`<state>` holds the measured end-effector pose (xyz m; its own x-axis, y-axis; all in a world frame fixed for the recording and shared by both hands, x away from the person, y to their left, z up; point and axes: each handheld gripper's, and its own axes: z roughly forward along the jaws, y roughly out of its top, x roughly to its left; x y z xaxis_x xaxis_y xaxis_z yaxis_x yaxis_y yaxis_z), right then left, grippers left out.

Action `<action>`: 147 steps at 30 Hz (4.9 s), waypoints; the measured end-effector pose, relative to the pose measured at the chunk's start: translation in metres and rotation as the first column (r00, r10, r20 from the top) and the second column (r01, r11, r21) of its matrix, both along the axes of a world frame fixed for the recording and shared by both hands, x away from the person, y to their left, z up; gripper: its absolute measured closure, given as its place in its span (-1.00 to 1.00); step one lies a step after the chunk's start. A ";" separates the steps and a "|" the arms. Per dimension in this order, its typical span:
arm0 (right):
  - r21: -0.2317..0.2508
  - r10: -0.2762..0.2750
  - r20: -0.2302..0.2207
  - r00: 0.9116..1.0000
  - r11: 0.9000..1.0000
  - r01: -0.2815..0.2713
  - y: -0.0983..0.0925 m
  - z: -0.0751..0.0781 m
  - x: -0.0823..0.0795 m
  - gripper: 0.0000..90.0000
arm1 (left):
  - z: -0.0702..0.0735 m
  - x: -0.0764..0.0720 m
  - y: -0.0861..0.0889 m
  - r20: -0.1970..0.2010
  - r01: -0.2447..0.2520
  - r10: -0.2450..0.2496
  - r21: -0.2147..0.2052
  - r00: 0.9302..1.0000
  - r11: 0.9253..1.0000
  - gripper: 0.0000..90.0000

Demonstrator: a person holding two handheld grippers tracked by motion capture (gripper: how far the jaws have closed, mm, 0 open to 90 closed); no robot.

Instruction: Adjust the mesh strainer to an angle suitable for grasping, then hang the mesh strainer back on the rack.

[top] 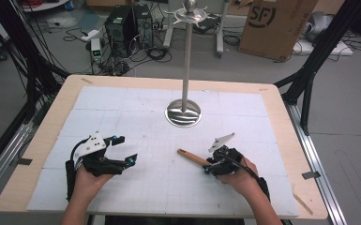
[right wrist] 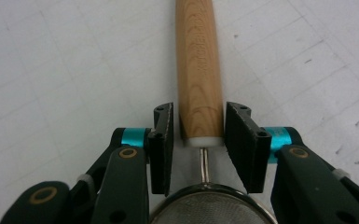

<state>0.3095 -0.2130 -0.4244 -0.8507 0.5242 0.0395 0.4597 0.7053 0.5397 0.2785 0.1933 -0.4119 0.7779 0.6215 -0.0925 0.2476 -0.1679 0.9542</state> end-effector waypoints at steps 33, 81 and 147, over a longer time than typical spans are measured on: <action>-0.140 0.063 0.068 0.996 0.989 -0.053 0.016 0.011 -0.002 0.53 | -0.001 0.001 0.000 -0.005 0.002 -0.002 0.006 1.000 1.000 -0.62; 0.369 -0.117 0.241 0.963 0.929 0.020 -0.051 0.063 -0.001 0.53 | 0.000 0.006 0.000 0.002 -0.004 0.004 -0.032 1.000 0.999 -0.62; 0.450 -0.187 0.446 0.875 0.892 -0.038 -0.040 0.232 0.071 0.52 | -0.002 0.005 -0.002 -0.005 0.002 -0.002 -0.002 1.000 1.000 -0.62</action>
